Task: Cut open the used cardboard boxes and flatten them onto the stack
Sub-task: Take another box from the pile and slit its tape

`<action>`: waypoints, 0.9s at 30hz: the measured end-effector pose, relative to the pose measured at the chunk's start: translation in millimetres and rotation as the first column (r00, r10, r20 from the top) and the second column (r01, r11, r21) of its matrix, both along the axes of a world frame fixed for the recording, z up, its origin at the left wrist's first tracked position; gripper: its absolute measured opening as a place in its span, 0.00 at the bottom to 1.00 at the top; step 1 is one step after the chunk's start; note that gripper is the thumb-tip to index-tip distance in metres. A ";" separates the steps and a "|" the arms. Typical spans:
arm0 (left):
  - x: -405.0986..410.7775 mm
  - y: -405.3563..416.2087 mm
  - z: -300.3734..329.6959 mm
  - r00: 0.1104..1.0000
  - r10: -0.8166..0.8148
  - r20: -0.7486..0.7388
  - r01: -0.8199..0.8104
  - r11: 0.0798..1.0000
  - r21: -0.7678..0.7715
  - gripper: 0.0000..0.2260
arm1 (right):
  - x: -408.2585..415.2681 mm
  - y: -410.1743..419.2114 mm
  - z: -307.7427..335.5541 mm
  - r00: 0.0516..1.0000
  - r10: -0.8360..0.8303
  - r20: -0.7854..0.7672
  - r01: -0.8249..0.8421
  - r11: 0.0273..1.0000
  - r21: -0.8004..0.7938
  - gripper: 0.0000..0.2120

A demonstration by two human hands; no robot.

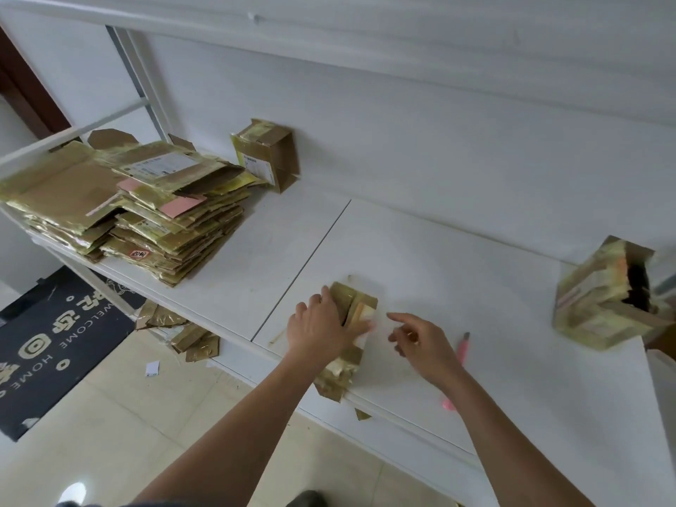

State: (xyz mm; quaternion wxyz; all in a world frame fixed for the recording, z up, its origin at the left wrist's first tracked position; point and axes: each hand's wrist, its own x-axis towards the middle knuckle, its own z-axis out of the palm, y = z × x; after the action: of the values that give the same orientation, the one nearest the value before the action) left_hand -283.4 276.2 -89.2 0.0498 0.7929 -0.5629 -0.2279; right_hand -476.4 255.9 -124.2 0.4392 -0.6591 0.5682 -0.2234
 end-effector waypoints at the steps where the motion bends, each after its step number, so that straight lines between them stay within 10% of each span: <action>1: -5.8 2.6 -0.9 0.998 -0.035 0.053 0.033 0.999 0.040 0.55 | -11.9 -3.1 -5.5 0.984 -0.052 -0.172 0.041 0.997 -0.067 0.18; 5: -12.3 -0.3 -3.2 0.987 -0.130 0.093 0.129 0.992 0.014 0.56 | -58.1 1.0 -25.9 0.615 0.085 -0.784 -0.043 0.996 0.075 0.30; 13: 12.7 -11.3 0.1 0.913 -0.408 -0.024 0.407 0.913 -0.025 0.45 | -73.6 4.6 -42.6 0.527 -0.067 -0.847 -0.252 0.940 -0.230 0.07; 18: 15.1 -12.3 -1.5 0.899 -0.413 -0.147 0.408 0.911 -0.063 0.46 | -47.0 4.4 -26.9 0.912 -0.407 0.054 0.401 0.854 -0.330 0.07; 22: 18.0 -12.6 -4.2 0.865 -0.358 -0.352 0.366 0.929 -0.048 0.44 | -17.2 4.3 -15.1 0.612 -0.427 0.666 0.386 0.896 0.221 0.03; 27: 17.2 -13.3 -6.5 0.857 -0.346 -0.382 0.345 0.936 -0.073 0.41 | 5.9 10.6 -20.8 0.476 -0.434 0.765 0.341 0.893 0.294 0.02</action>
State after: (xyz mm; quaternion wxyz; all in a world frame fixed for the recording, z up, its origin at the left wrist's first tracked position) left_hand -266.2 262.8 -95.7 0.1197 0.6178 -0.6750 -0.3852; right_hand -470.5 266.5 -144.9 0.6203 -0.3120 0.4458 -0.5649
